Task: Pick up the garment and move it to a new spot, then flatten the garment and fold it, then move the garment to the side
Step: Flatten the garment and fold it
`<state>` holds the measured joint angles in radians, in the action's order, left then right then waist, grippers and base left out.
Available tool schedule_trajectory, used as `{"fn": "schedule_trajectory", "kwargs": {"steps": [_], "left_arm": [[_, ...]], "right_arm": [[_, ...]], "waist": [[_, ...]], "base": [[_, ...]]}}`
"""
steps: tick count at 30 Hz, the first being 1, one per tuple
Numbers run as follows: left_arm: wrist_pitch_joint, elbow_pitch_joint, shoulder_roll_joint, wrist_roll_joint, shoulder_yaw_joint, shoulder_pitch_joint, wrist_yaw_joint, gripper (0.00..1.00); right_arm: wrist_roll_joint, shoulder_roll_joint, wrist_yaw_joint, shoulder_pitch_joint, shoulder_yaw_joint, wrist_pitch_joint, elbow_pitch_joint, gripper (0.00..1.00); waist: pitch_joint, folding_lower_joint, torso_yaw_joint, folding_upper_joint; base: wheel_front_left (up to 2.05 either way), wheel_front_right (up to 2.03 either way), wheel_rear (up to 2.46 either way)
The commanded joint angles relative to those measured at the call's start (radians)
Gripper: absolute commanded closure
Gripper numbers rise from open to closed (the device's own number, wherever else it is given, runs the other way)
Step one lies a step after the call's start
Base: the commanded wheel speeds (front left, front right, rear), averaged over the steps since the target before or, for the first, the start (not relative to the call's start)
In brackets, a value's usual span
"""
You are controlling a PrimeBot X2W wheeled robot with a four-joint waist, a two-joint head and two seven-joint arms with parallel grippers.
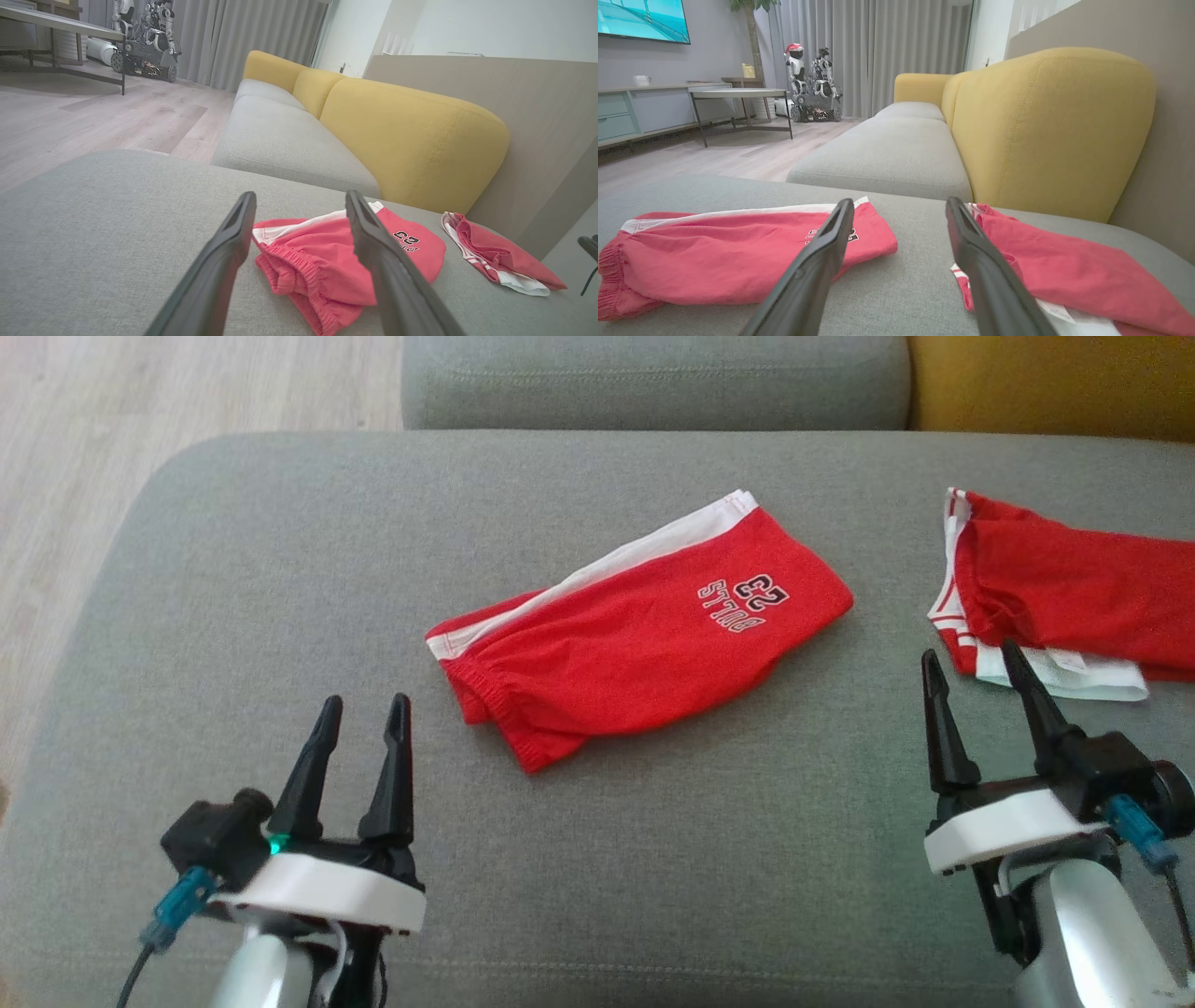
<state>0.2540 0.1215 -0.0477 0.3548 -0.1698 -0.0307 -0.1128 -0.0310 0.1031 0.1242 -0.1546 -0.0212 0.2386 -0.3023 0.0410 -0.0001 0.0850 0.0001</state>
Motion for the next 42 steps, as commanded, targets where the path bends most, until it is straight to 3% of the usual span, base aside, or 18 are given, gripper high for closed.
{"fn": "schedule_trajectory", "kwargs": {"steps": [1,9,14,18,22,31,42], "left_arm": [[0.008,-0.041,-0.003,0.004,0.022,-0.054,0.006,0.00],[0.008,-0.030,-0.003,0.008,-0.001,-0.072,0.003,0.00],[0.008,-0.013,-0.003,0.017,-0.026,-0.089,-0.001,0.00],[0.008,-0.003,-0.003,0.025,-0.047,-0.103,-0.003,0.00],[0.008,-0.002,-0.003,0.036,-0.062,-0.112,-0.001,0.00],[0.008,-0.008,-0.003,0.051,-0.089,-0.139,0.002,0.00],[0.008,-0.016,-0.003,0.067,-0.115,-0.150,0.006,0.00]], "right_arm": [[-0.001,-0.008,0.007,-0.029,-0.020,-0.008,0.035,0.00],[-0.259,-0.041,0.007,-0.107,-0.007,-0.151,-0.037,0.00],[-0.469,-0.050,0.007,-0.207,0.040,-0.283,-0.149,0.00],[-0.551,-0.052,0.007,-0.281,0.084,-0.361,-0.259,0.00],[-0.563,-0.052,0.007,-0.350,0.154,-0.401,-0.376,0.00],[-0.470,-0.022,0.007,-0.489,0.240,-0.445,-0.572,0.00],[-0.360,0.013,0.007,-0.621,0.303,-0.438,-0.769,0.00]], "waist": [[0.012,0.0001,0.007,-0.0001],[0.067,0.0001,0.051,-0.0001],[0.105,0.0001,0.103,-0.0001],[0.126,0.0001,0.150,-0.0001],[0.144,0.0001,0.191,-0.0001],[0.196,0.0001,0.267,-0.0001],[0.226,0.0001,0.308,-0.0001]], "base": [[0.00,0.00,0.00],[0.00,0.00,0.00],[0.00,0.00,0.00],[0.00,0.00,0.00],[0.00,0.00,0.00],[0.00,0.00,0.00],[0.00,0.00,0.00]]}}
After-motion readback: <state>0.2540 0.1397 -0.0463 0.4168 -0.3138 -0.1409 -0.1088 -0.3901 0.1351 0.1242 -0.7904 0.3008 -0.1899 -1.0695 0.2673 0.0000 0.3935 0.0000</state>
